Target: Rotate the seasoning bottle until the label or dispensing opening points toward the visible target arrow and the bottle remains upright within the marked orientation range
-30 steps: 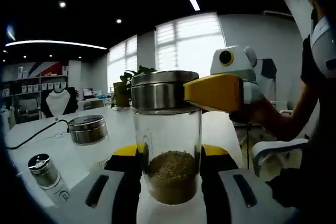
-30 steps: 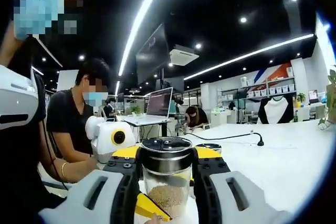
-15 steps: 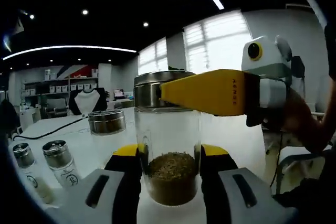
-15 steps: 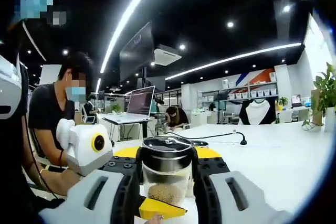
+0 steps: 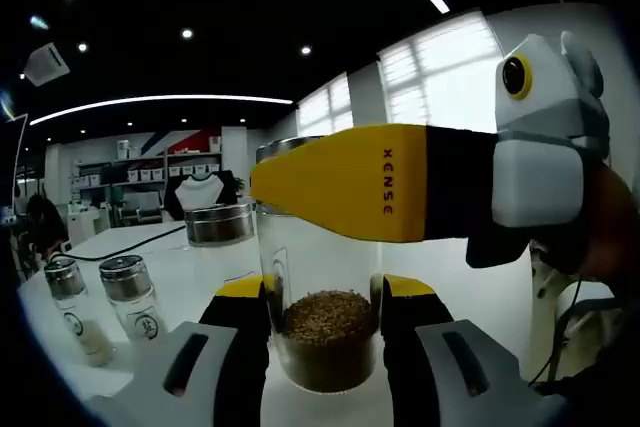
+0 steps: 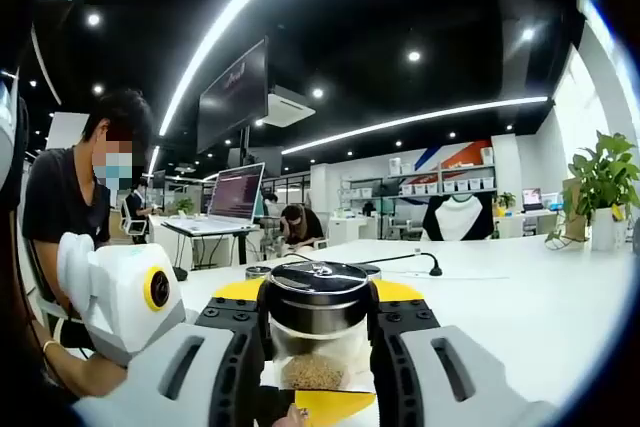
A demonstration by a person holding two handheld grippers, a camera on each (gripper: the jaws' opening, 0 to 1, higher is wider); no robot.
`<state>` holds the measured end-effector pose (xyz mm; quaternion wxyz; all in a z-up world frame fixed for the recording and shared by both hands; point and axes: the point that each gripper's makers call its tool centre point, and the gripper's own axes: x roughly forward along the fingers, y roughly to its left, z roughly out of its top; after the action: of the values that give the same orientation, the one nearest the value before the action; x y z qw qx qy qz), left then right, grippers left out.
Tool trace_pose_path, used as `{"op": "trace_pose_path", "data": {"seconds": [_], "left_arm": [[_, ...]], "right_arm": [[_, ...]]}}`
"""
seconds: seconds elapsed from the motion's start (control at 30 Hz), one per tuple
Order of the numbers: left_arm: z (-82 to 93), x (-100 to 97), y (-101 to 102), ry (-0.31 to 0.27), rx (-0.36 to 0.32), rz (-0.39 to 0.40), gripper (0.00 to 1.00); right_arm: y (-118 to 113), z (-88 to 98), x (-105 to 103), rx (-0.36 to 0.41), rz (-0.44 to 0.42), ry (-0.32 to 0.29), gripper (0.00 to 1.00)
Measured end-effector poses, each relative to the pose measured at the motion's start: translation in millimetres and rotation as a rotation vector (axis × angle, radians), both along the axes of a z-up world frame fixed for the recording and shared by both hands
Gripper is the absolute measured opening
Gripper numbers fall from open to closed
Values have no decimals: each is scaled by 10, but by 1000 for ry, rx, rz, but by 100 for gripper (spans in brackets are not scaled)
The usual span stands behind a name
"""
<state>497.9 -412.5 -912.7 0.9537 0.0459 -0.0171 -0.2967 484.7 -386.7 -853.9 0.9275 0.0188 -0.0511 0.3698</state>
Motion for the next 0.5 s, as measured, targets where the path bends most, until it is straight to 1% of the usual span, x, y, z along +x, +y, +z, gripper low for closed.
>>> {"op": "trace_pose_path", "data": {"seconds": [0.07,0.13,0.27,0.43,0.5], "left_arm": [[1,0,8,0,1,14,45],[-10,2,5,4,1,11,45],[-7,4,30,-6,17,33,45],[-14,-1,32,6,1,31,45],[-20,-1,39,13,-7,30,45]], "right_arm": [[13,-6,2,1,-8,-1,37],[15,-19,6,-24,-34,-12,37],[30,-18,4,-10,-51,-16,38],[27,-22,40,-8,-70,-19,38],[36,-22,39,-7,-60,-25,38]]}}
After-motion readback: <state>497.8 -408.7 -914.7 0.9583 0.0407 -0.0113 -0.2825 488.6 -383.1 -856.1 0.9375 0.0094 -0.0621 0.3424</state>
